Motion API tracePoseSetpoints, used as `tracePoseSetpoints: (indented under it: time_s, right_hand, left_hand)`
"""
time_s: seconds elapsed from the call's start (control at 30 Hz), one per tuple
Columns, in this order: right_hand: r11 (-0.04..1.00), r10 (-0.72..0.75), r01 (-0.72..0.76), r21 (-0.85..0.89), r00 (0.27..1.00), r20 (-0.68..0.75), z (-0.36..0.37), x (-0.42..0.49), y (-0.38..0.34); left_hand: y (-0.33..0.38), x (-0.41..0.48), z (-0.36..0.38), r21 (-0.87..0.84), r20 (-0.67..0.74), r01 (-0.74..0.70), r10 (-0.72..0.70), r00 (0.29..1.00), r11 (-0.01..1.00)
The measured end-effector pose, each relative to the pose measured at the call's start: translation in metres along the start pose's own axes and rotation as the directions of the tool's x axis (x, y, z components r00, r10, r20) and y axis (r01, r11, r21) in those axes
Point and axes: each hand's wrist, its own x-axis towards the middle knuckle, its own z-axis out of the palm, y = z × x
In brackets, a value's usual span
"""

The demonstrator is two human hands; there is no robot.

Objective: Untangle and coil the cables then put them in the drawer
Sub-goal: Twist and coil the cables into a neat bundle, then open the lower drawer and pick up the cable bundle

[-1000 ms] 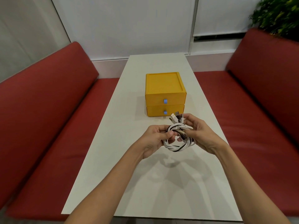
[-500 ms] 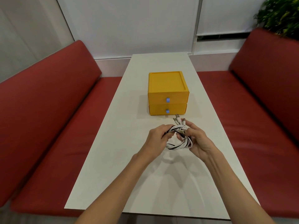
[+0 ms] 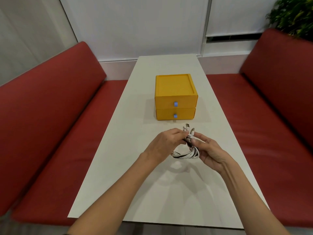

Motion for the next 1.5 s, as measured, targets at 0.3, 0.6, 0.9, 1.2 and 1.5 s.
tracePoseSetpoints:
  time_s: [0.3, 0.6, 0.9, 1.2, 1.5]
  right_hand:
    - [0.998, 0.017, -0.019, 0.062, 0.999, 0.034, -0.003, 0.008, 0.0]
    - [0.986, -0.074, 0.067, 0.152, 0.996, 0.044, 0.005, 0.002, -0.001]
    - [0.949, -0.299, 0.306, 0.075, 0.949, -0.101, 0.014, 0.006, 0.005]
    - [0.917, -0.397, 0.399, -0.016, 0.908, -0.135, 0.019, 0.007, 0.004]
    - [0.973, -0.223, 0.226, -0.05, 0.973, 0.054, 0.012, 0.005, -0.021]
  left_hand:
    - [-0.006, 0.009, 0.004, 0.243, -0.043, -0.163, 0.178, 0.983, 0.956]
    - [0.0, 0.011, 0.007, 0.11, -0.182, -0.044, 0.064, 0.981, 0.993]
    - [0.033, 0.031, -0.002, -0.477, 0.091, 0.727, -0.795, 0.6, 0.494]
    - [0.026, 0.034, 0.004, -0.559, 0.14, 0.731, -0.824, 0.549, 0.391]
    - [0.018, 0.029, 0.012, -0.626, 0.255, 0.727, -0.807, 0.532, 0.281]
